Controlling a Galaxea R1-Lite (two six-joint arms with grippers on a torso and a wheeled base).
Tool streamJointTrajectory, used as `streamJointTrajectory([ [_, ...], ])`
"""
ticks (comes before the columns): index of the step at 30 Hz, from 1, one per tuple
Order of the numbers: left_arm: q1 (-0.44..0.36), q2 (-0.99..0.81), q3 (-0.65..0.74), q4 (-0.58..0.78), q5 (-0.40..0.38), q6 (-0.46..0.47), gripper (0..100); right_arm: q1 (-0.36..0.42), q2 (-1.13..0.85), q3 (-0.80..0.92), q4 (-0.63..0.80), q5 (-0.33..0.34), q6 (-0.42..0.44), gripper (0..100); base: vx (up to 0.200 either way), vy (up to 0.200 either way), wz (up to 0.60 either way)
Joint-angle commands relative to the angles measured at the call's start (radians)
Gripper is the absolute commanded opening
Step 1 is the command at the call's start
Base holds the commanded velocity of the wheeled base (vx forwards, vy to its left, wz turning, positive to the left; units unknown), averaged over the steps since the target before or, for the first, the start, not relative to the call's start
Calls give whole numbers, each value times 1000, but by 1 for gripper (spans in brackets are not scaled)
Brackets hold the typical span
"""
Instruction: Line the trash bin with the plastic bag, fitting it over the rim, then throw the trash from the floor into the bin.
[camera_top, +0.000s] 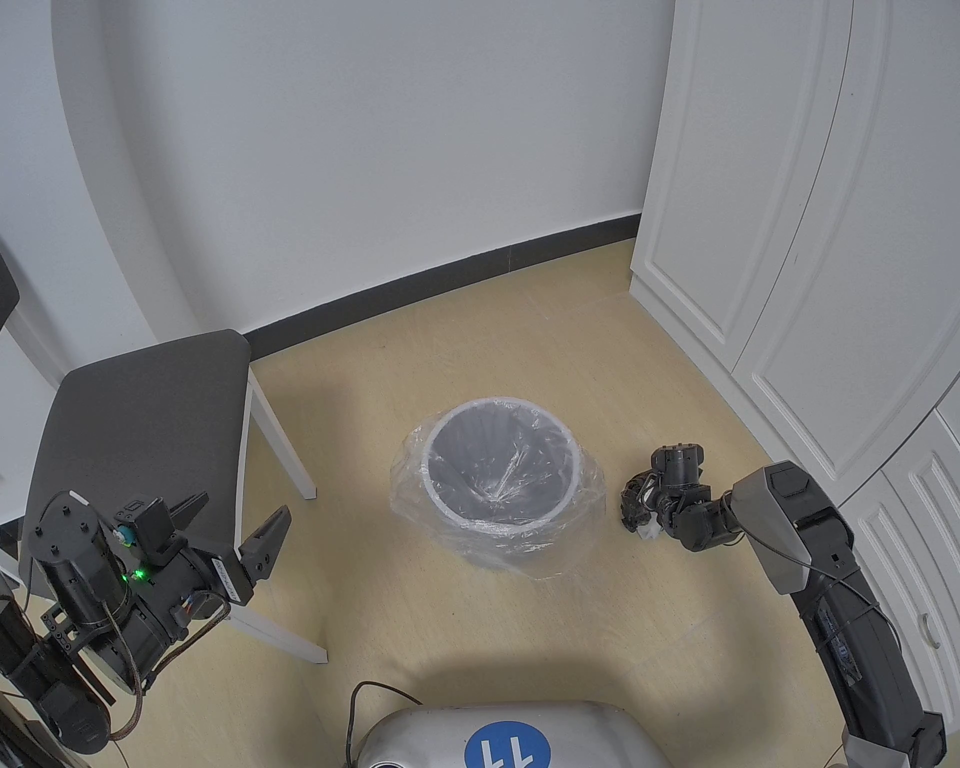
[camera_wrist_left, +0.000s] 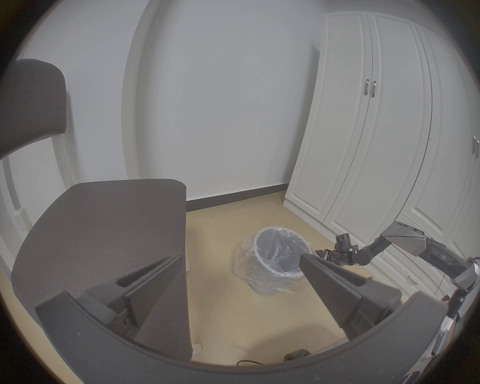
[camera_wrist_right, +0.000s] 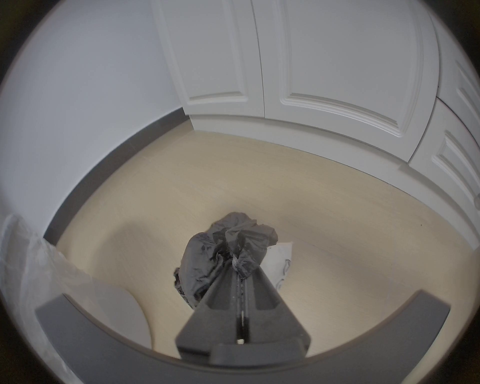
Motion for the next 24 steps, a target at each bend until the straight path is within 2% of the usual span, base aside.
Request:
streamJointTrajectory([
  [1, 0, 0, 17, -1, 0, 0, 100, 0, -1, 1, 25, -22, -15, 0, 0, 0, 0],
  [9, 0, -2, 17, -1, 0, 0, 100, -2, 0, 1, 37, -11, -31, 0, 0, 0, 0],
  [24, 0, -2, 17, -1, 0, 0, 100, -2, -24, 1, -17, -62, -23, 0, 0, 0, 0],
])
